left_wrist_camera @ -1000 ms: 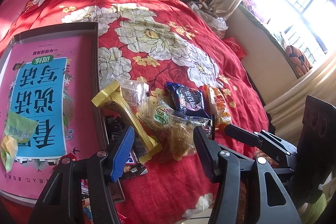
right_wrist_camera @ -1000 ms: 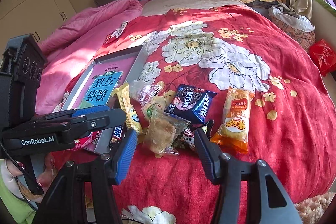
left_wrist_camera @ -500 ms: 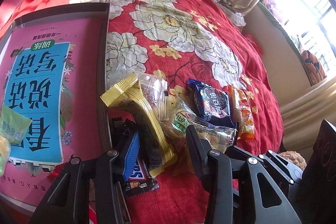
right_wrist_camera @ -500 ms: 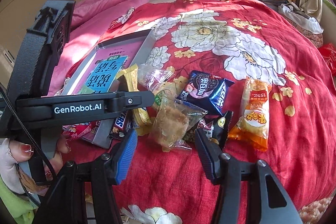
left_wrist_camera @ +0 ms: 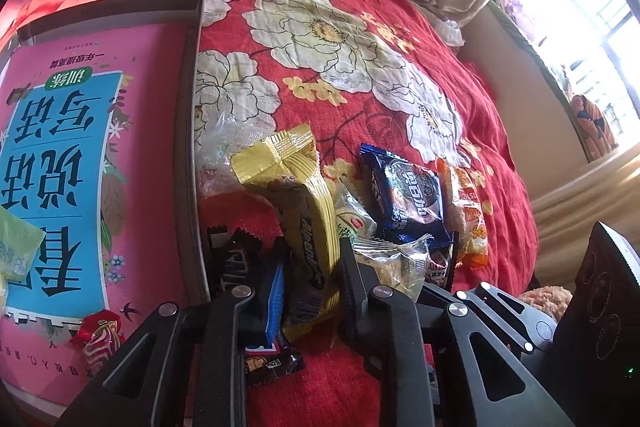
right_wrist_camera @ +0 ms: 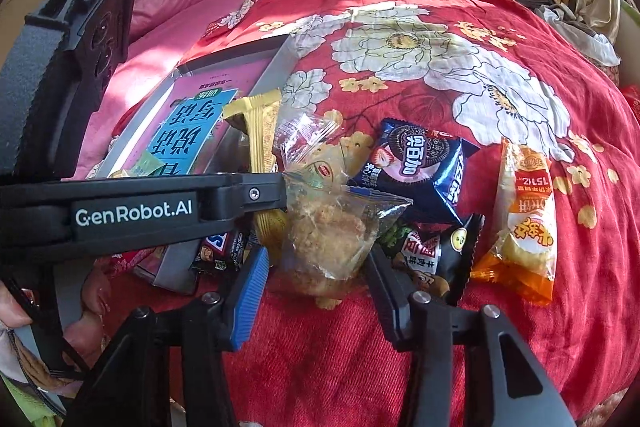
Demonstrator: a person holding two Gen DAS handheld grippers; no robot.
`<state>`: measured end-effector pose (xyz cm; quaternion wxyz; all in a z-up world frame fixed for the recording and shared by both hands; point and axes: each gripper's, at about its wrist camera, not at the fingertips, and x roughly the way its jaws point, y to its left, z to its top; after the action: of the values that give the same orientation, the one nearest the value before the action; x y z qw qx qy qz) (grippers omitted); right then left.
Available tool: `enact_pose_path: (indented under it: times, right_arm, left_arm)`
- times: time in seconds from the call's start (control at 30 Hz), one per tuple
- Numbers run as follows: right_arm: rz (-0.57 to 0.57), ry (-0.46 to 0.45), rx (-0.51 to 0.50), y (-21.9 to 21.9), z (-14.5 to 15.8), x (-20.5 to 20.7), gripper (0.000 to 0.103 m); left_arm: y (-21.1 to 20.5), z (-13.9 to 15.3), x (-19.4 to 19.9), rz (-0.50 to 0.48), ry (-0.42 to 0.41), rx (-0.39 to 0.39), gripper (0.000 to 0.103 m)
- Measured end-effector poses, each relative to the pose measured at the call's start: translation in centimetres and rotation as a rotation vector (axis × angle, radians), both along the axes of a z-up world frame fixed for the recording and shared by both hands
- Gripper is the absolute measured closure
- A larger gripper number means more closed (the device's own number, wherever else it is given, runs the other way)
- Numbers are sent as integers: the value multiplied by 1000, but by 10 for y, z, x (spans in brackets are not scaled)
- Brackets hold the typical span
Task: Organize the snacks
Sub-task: 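Close right tool on the clear pastry bag while left tool grasps the yellow wrapper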
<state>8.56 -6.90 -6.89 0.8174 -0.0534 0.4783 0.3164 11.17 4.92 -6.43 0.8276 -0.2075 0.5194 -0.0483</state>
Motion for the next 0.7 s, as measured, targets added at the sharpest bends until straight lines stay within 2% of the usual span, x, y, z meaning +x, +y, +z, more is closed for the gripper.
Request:
enact_pose_path:
  times: [0.23,0.43,0.7]
  right_arm:
    - [4,3,17,0,-2,4,61]
    - [4,0,30,-2,1,4,62]
    - [-14,-10,90,-15,13,5,62]
  left_arm:
    - [6,-2,0,12,-2,-33,82]
    - [12,-2,-3,26,-25,-98,87]
    - [15,12,-13,13,-77,-125,93]
